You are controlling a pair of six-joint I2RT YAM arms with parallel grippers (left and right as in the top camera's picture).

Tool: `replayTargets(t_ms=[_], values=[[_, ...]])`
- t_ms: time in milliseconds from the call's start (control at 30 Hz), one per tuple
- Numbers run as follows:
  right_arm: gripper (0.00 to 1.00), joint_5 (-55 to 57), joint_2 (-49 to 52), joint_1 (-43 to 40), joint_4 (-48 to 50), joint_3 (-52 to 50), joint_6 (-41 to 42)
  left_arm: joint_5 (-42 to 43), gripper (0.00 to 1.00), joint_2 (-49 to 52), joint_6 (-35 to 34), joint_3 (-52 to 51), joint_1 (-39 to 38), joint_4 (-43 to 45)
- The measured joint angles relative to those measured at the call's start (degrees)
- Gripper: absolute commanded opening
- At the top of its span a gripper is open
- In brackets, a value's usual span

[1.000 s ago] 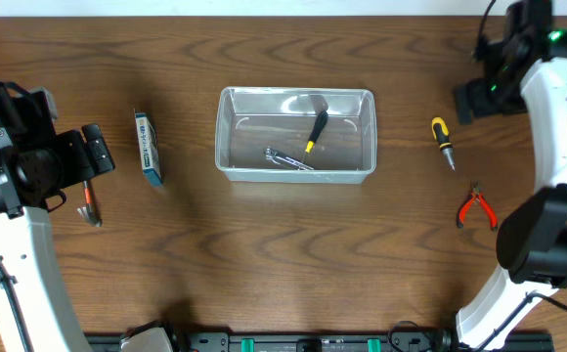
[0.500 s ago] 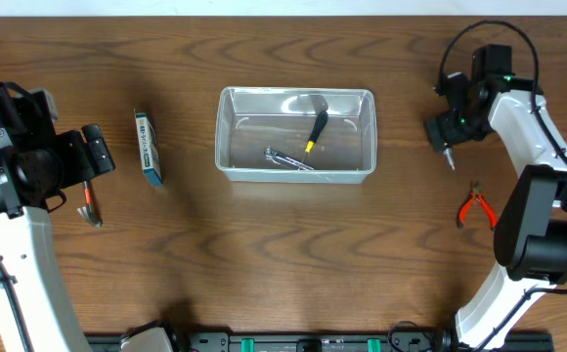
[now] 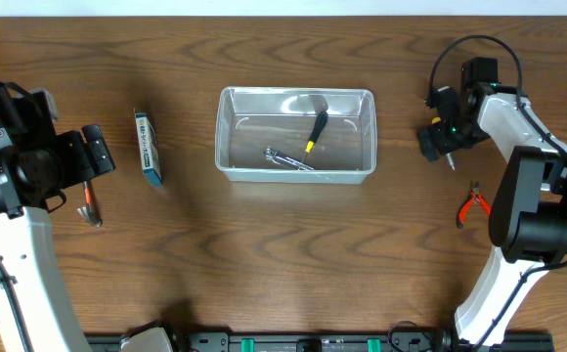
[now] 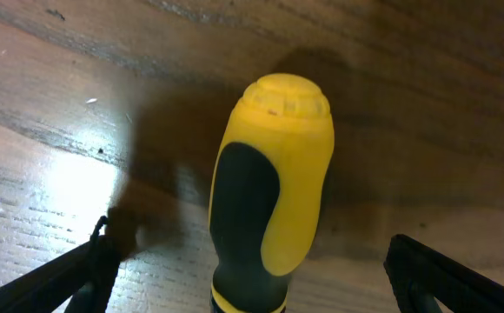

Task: Pack container
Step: 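Lower the right gripper and grasp the stubby screwdriver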

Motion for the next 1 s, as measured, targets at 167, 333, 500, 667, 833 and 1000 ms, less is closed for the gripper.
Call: replayTargets(t_ms=[167, 333, 500, 667, 833, 1000], values=[[0.96, -0.2, 0.2, 0.0, 0.2, 0.0, 0.0, 0.0, 0.98, 0.0, 0.0, 0.0, 0.0, 0.0], [0.86, -1.4, 0.4, 0.0, 0.0, 0.0, 0.2, 0.0, 0.98, 0.0, 0.0, 0.0, 0.0, 0.0], [0.72, -2.7, 0.6, 0.0, -0.4, 0.1, 0.4, 0.0, 0.98, 0.0, 0.0, 0.0, 0.0, 0.0], [0.62, -3.4, 0.7, 0.0, -1.0, 0.2, 0.5, 0.0, 0.98, 0.0, 0.0, 0.0, 0.0, -0.1], [0.54, -3.4, 0.8, 0.2, -1.5, 0.2, 0.4, 0.0, 0.98, 0.0, 0.0, 0.0, 0.0, -0.1], [0.43, -3.1, 0.8, 0.2, -2.4, 0.3, 0.5, 0.0, 0.98, 0.0, 0.0, 0.0, 0.0, -0.2]])
